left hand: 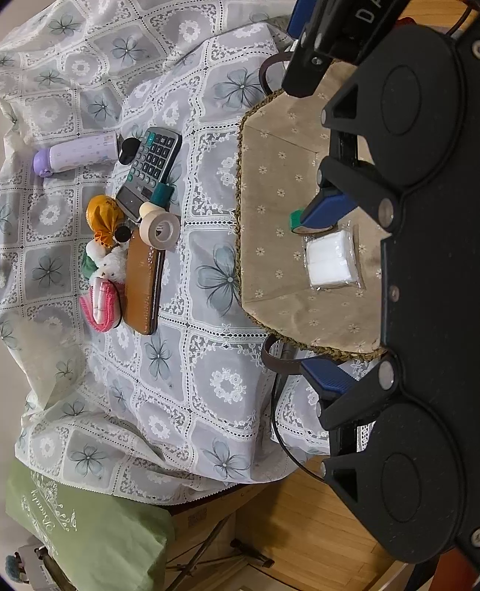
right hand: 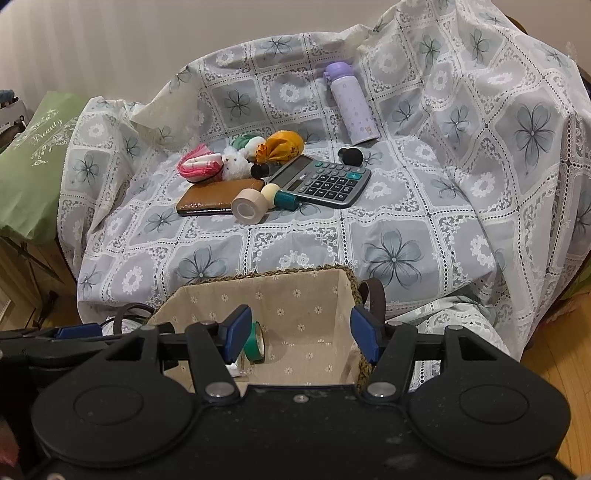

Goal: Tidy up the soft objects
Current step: 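Lift both open tools up out of the basket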

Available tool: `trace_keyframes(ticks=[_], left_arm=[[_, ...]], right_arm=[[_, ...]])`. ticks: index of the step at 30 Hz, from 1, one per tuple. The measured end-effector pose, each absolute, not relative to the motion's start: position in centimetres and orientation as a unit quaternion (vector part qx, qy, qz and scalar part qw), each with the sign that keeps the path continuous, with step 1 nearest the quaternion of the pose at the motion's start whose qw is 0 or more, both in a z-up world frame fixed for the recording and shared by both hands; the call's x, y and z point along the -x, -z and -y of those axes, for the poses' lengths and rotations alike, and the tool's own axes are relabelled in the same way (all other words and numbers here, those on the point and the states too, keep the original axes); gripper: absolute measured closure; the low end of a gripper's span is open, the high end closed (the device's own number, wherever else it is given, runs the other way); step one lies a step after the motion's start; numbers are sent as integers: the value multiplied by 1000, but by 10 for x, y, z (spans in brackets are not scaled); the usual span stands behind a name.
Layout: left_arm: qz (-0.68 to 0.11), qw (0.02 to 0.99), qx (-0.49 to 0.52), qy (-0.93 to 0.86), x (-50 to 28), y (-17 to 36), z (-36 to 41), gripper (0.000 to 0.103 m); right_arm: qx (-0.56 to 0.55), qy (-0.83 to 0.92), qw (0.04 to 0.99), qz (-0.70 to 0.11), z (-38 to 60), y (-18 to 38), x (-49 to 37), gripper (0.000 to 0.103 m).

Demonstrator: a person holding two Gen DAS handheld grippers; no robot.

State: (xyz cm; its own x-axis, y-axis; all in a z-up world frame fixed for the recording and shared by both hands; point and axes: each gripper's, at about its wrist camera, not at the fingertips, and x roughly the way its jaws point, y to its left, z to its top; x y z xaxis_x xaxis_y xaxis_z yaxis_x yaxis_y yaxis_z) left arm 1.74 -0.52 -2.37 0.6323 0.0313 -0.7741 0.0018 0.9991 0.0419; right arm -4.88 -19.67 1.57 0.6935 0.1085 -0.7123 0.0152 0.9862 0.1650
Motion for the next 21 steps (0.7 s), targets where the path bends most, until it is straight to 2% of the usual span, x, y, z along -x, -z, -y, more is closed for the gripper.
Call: trace_keyframes(ticks=[10, 13, 21], left_arm=[[-427, 904, -23, -11, -22, 26, 3, 27], [-420, 907, -25, -18, -28, 25, 1, 21], [-413, 910, -44, -13, -49, 23, -1, 20]], right_arm=[[-69, -29, 915, -397, 193, -10, 41, 43], [-60, -28, 917, -393, 192, -10, 35, 43], [-50, -26, 918, -391, 196, -10, 9, 39]])
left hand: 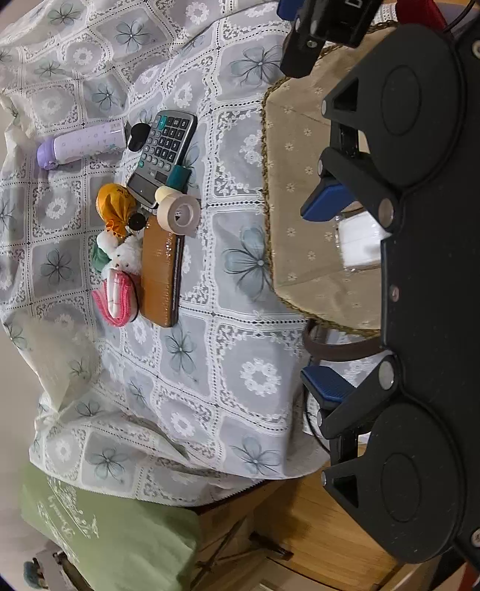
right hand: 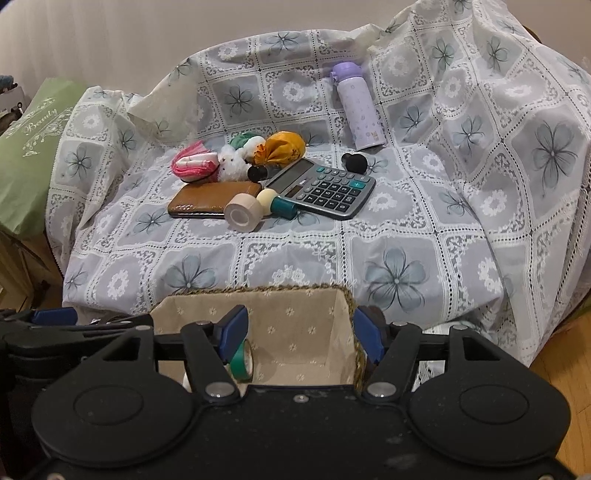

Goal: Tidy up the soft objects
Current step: 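Lift both open tools up out of the basket, then move both tools toward the pile of soft toys and cloth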

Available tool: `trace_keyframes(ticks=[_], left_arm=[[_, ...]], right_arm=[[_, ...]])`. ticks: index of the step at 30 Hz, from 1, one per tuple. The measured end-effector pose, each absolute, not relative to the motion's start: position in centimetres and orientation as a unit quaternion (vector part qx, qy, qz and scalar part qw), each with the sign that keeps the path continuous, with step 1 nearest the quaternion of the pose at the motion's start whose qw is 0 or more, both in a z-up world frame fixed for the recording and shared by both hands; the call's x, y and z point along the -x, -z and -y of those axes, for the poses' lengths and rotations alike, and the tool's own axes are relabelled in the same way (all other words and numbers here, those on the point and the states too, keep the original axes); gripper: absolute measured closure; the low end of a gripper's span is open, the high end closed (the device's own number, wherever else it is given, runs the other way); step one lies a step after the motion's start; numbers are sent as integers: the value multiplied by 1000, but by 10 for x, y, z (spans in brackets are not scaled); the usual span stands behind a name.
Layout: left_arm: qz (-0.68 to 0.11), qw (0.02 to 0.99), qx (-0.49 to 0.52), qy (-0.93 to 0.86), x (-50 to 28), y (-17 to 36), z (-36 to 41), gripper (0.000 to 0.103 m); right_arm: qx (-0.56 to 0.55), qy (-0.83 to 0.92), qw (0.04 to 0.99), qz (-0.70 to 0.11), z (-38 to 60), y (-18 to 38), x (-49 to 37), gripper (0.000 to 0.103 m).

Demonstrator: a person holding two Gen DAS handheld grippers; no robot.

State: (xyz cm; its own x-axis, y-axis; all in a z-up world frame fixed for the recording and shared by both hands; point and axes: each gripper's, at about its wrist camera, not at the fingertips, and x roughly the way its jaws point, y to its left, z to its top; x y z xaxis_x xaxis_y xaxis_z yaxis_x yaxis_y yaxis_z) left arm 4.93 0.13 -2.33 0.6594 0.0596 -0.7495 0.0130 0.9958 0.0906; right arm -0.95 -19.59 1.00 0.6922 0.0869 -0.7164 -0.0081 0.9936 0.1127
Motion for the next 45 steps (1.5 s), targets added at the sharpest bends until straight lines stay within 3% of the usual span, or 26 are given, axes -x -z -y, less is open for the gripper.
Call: trace_keyframes(ticks=[7, 22, 30, 45], left_arm=[[-419, 906, -57, -15, -73, 26, -6, 19], [-420, 903, -78, -45, -124, 40, -27, 19], [-439, 894, -79, -48, -143, 56, -34, 19], [-477, 873, -67, -74, -162, 81, -46, 19]], right_arm=[[-52, -3, 917, -395, 205, -8, -18, 27], [-33, 95, 920, -378, 234, -1, -84, 18], [34, 161, 922, -351, 234, 9, -106, 15], [30, 166, 894, -415, 238, 42, -123, 15]])
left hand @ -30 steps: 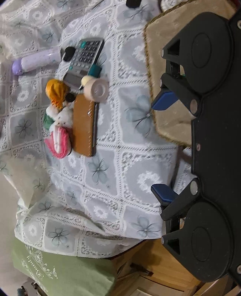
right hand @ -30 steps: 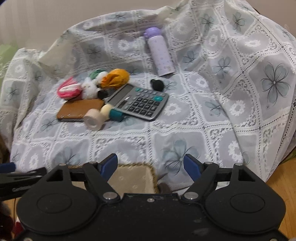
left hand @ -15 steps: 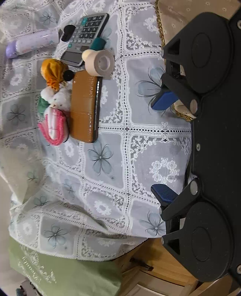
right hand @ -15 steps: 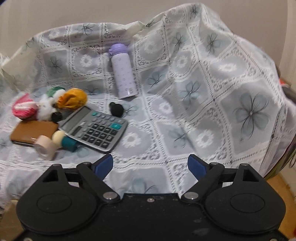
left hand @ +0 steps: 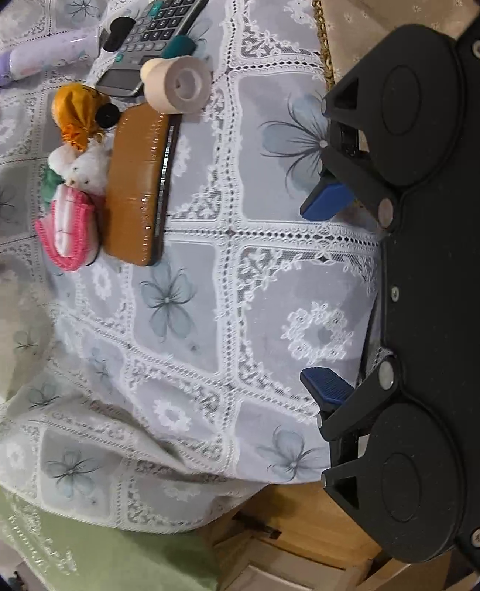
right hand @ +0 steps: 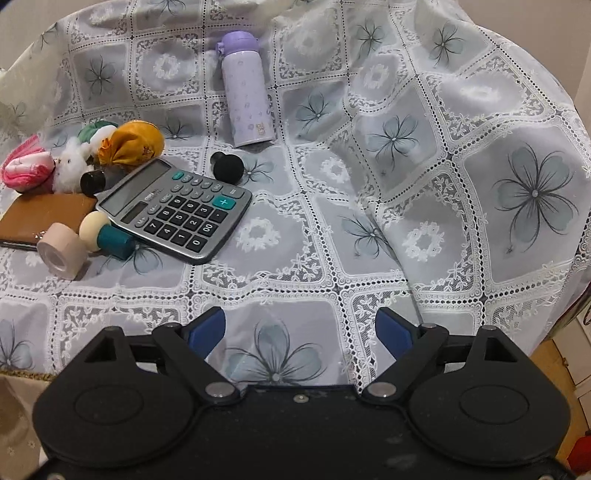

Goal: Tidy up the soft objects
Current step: 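Move both tools toward the pile of soft toys and cloth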

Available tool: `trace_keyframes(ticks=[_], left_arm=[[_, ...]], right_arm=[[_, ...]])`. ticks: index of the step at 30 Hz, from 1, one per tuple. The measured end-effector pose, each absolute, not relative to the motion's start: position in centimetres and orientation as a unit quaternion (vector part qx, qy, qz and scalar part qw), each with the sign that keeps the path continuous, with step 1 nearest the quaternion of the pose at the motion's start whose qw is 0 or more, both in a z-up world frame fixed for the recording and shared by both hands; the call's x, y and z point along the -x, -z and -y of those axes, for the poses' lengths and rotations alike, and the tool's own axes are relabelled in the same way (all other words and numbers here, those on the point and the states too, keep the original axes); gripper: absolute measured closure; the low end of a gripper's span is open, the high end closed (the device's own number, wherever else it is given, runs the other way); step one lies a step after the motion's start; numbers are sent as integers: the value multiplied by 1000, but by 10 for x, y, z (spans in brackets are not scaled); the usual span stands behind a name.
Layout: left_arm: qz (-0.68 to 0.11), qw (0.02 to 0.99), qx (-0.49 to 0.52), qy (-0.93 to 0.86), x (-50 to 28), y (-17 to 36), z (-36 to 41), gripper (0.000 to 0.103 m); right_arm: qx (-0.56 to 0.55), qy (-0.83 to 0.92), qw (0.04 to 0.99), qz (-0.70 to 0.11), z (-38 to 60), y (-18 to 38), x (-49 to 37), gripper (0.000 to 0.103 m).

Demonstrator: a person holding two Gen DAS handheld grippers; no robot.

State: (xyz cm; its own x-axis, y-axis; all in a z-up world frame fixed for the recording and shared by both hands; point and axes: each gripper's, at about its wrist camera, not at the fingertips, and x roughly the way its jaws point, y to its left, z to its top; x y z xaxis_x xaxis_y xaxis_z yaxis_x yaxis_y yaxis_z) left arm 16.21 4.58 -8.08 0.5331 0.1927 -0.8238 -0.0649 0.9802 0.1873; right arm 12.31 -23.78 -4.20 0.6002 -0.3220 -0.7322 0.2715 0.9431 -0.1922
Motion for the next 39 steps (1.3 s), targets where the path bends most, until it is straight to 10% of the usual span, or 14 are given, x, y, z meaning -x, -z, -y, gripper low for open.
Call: trace_keyframes(ticks=[39], left_arm=[[-418, 896, -103, -110, -145, 61, -44, 19]], right_arm=[[-17, 188, 898, -397, 256, 28, -130, 15]])
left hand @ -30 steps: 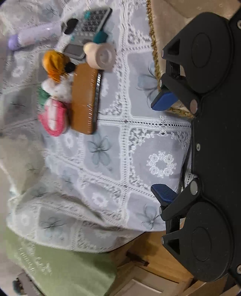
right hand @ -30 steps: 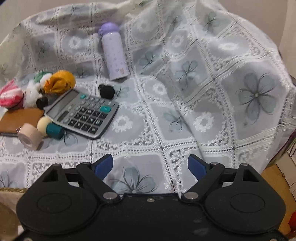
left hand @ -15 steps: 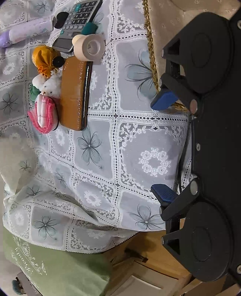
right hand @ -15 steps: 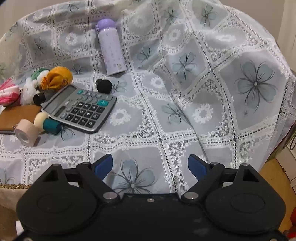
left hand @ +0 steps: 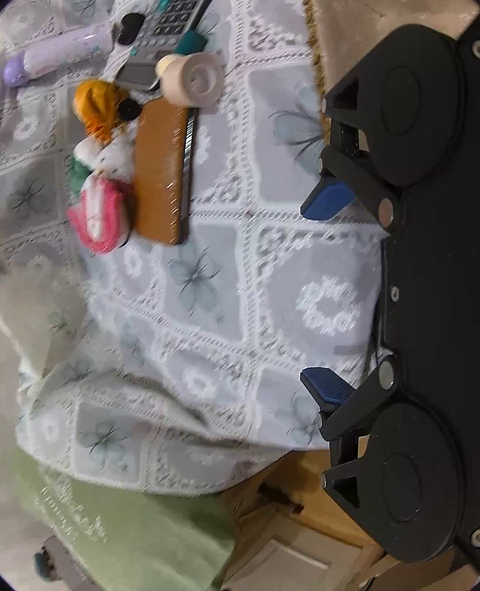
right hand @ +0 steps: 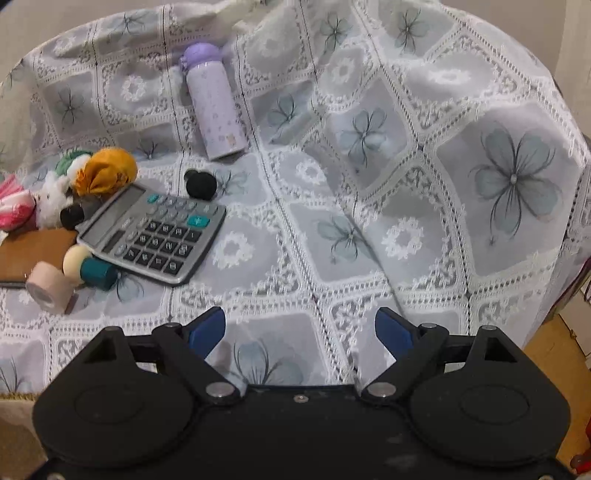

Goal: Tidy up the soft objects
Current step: 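Move both tools toward the pile of soft toys and cloth, then grasp the pink-and-white cloth bundle with the left tool while the right tool reaches the yellow pouch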

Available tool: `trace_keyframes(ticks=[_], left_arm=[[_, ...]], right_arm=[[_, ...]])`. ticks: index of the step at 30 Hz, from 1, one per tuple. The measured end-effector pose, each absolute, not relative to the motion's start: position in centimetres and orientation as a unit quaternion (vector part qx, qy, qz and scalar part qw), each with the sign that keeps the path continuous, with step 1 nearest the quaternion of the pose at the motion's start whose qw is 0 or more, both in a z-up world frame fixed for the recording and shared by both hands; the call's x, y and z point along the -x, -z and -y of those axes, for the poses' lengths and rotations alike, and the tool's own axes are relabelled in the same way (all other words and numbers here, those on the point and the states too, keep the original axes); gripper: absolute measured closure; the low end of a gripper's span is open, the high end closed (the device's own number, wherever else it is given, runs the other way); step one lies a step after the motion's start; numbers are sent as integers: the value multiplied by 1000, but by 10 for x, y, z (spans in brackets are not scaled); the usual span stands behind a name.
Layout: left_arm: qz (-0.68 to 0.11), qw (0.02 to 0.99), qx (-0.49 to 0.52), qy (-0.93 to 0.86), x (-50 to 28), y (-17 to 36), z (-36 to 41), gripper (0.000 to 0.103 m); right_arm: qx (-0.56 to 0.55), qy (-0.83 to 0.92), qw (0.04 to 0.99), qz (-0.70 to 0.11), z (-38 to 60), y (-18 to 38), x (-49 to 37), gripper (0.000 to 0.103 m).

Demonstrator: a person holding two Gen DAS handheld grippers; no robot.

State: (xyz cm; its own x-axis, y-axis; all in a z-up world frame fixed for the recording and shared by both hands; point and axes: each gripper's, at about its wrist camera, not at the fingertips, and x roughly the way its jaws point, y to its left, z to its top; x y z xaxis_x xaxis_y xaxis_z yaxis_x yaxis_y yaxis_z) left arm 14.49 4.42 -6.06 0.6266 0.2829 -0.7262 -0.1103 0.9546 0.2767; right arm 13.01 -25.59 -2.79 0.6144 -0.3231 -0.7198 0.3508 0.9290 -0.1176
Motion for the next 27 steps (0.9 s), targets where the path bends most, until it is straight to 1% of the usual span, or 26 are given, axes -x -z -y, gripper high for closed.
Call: trace_keyframes(ticks=[4, 8, 16, 25, 27], left_arm=[[-398, 905, -103, -109, -155, 47, -46, 18], [-394, 910, -95, -91, -175, 41, -46, 17], [-386, 917, -76, -68, -219, 33, -40, 17], [-373, 924, -67, -45, -280, 33, -20, 17], [-374, 925, -64, -36, -291, 37, -16, 15]], right_arm=[[-20, 170, 909, -381, 254, 17, -137, 14], [-21, 148, 917, -370, 247, 8, -148, 13], [-34, 90, 925, -369, 235, 2, -185, 13], [-23, 43, 926, -374, 212, 9, -242, 13], [-23, 33, 926, -375, 207, 11, -255, 13]])
